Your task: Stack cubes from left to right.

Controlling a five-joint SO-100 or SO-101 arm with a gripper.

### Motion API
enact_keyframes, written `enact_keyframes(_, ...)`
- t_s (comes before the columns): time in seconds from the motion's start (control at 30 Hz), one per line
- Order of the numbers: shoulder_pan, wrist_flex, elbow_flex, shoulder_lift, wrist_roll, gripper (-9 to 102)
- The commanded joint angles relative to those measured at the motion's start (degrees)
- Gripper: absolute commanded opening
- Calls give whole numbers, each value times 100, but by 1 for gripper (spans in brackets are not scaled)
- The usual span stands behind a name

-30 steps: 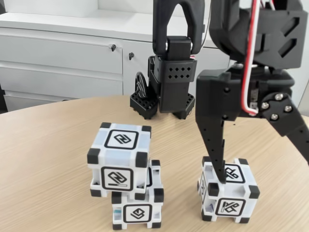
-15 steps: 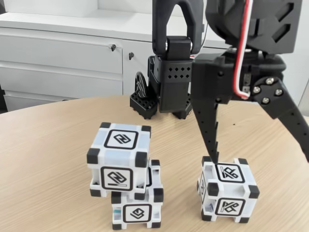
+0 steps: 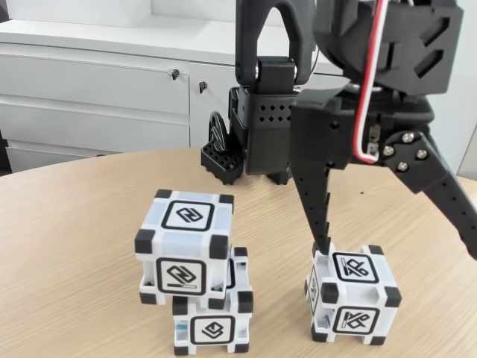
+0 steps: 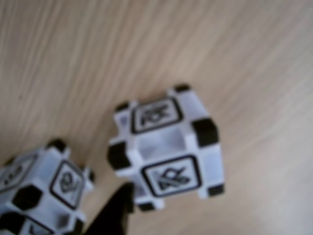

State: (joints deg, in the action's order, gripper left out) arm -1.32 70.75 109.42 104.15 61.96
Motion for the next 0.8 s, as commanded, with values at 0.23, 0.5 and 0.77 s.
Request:
enact_keyframes(0.23,-88,26,18,0,-202,42)
enact_keyframes(0.5,-290,26,325,123,-193,42)
enact_keyframes(0.77,-290,26,334,18,-26,42)
